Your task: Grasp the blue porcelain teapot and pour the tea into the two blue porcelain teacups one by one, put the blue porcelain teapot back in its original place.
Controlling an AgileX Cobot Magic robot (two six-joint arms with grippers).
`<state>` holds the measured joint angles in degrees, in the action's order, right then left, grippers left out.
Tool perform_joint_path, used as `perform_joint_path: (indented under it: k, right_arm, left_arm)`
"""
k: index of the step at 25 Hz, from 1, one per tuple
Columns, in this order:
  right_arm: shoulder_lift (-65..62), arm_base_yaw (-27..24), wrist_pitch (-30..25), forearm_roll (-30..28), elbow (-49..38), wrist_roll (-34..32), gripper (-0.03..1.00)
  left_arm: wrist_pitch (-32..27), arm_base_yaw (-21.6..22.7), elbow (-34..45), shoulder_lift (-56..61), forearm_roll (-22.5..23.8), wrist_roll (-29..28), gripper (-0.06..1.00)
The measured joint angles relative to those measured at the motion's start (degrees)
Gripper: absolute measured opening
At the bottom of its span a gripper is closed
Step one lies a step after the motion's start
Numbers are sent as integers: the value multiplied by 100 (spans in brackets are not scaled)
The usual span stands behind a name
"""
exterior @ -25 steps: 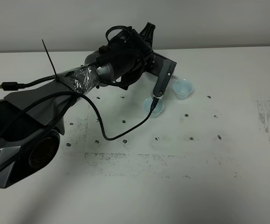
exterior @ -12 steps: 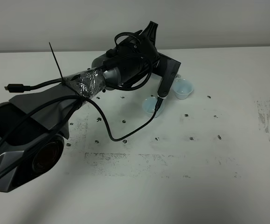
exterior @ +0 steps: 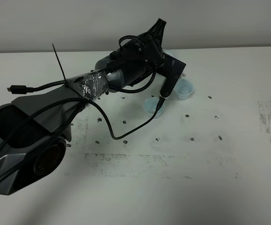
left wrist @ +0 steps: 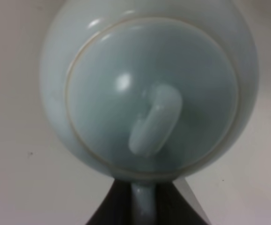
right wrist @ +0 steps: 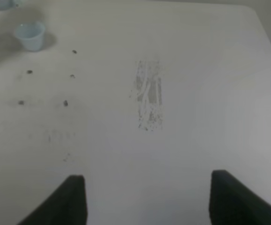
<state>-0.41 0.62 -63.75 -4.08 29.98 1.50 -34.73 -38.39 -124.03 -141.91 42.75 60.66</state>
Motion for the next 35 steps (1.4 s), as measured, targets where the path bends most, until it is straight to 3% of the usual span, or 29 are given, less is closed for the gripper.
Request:
perform_joint_path:
  k: [9, 35]
  right_arm:
    - [0, 0, 0, -32, 0, 0, 54]
    - [0, 0, 5, -32, 0, 0, 54]
  left_arm:
    - [212, -29, 0, -17, 537, 13, 1]
    - [509, -41, 0, -17, 577, 1023, 1]
